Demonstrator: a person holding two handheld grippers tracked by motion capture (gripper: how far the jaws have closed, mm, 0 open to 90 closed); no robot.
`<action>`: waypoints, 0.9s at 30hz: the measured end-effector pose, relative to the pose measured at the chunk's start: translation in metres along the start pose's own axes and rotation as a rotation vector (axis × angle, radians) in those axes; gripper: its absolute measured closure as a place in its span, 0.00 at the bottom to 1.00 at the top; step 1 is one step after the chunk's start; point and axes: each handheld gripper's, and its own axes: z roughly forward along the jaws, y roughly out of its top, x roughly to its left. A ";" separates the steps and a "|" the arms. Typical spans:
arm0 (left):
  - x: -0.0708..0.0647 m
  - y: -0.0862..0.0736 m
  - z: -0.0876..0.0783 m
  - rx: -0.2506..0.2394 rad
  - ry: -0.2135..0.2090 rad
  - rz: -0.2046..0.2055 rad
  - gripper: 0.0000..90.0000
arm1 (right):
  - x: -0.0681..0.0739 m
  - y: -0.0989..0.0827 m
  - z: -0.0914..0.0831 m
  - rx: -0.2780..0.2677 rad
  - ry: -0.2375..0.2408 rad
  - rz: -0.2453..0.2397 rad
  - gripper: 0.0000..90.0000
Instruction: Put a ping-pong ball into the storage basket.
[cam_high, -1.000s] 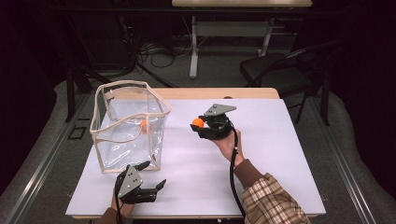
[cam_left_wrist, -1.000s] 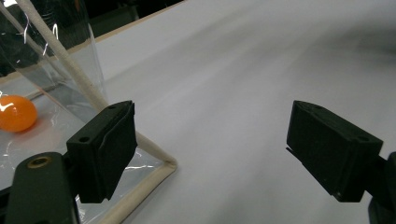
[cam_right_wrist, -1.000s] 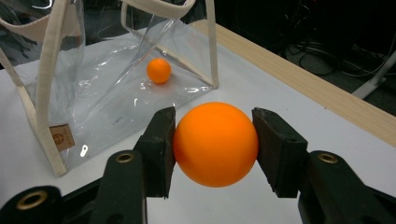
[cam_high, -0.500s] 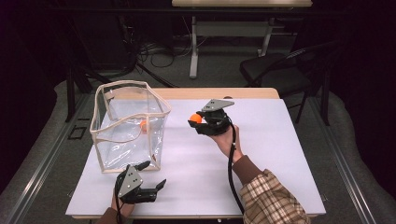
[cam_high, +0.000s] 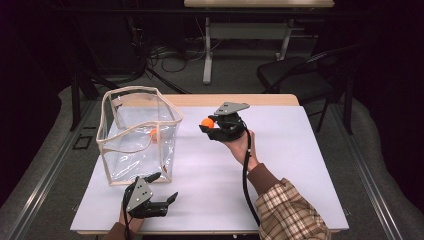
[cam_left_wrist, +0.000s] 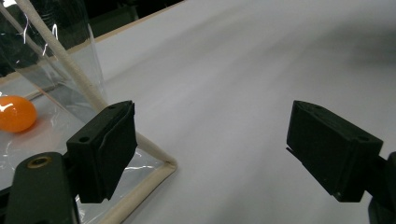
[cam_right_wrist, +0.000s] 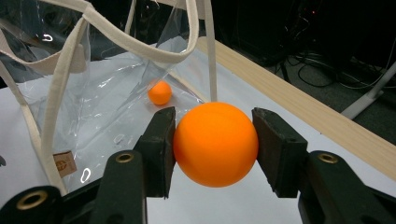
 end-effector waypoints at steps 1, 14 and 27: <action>0.000 0.000 0.000 0.000 0.000 0.000 0.18 | 0.000 0.001 0.000 -0.002 -0.001 -0.002 0.57; 0.000 0.000 0.000 0.000 -0.001 0.000 0.18 | 0.000 0.012 -0.002 -0.016 -0.003 -0.012 0.57; 0.000 0.000 0.000 0.000 -0.001 0.000 0.18 | 0.001 0.019 -0.002 -0.022 -0.001 -0.022 0.57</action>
